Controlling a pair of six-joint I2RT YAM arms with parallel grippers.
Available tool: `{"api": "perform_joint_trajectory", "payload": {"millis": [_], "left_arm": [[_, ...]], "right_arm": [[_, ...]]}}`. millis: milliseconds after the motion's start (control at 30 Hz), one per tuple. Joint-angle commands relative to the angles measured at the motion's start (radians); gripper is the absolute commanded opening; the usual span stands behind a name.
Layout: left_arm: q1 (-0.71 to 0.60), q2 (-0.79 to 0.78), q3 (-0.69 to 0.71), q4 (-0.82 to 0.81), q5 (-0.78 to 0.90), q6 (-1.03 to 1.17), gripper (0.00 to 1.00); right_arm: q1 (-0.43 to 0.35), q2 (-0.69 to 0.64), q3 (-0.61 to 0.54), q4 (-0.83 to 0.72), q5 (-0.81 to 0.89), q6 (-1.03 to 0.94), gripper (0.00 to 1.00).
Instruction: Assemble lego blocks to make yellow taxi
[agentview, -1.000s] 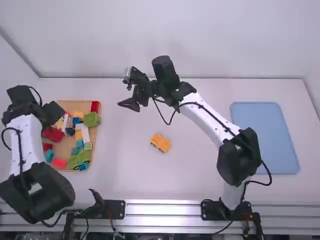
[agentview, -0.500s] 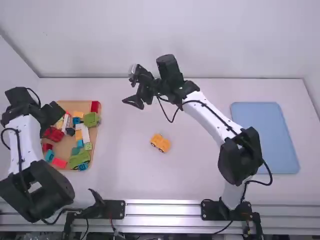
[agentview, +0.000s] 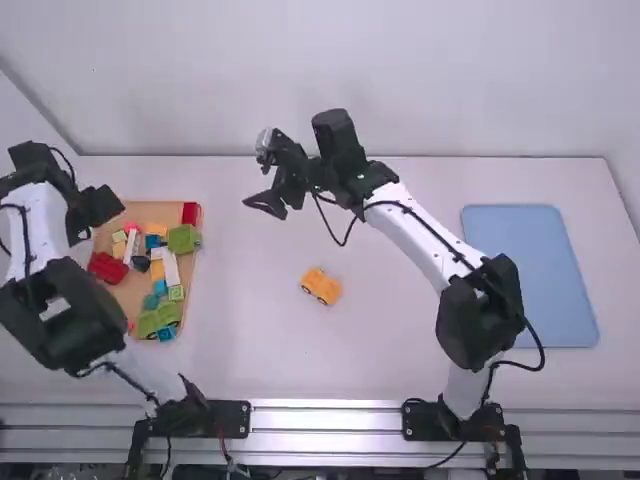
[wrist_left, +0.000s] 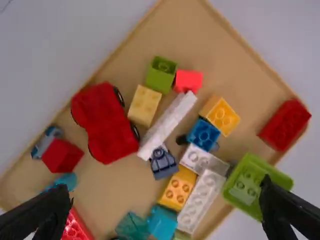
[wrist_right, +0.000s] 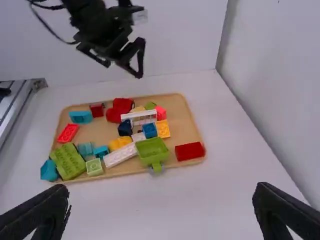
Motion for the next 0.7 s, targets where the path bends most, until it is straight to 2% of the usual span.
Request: {"api": "perform_joint_trajectory", "payload": {"millis": [0, 67, 167, 267, 400, 567, 667], "left_arm": [[0.019, 0.108, 0.127, -0.056, 0.002, 0.077, 0.98], [0.017, 0.196, 0.232, -0.118, 0.023, 0.134, 0.90], [0.021, 0.315, 0.351, -0.164, 0.019, 0.179, 0.70], [0.021, 0.400, 0.397, -0.175, 0.018, 0.209, 0.68], [0.021, 0.457, 0.390, -0.172, 0.019, 0.245, 0.63], [0.021, 0.479, 0.329, -0.120, -0.013, 0.270, 0.52], [0.026, 0.479, 0.293, -0.092, -0.052, 0.258, 0.51]], "right_arm": [[0.002, 0.009, 0.035, -0.007, -0.005, 0.000, 0.98], [-0.004, 0.009, 0.035, -0.015, 0.008, 0.000, 0.98], [-0.006, 0.009, 0.035, -0.016, 0.024, 0.000, 0.98], [-0.007, 0.009, 0.035, -0.024, 0.024, 0.000, 0.98], [-0.018, 0.009, 0.035, -0.026, 0.024, 0.000, 0.98], [-0.019, 0.009, 0.035, -0.024, 0.024, 0.000, 0.98], [-0.019, 0.009, 0.035, -0.027, 0.024, 0.000, 0.98]]}}
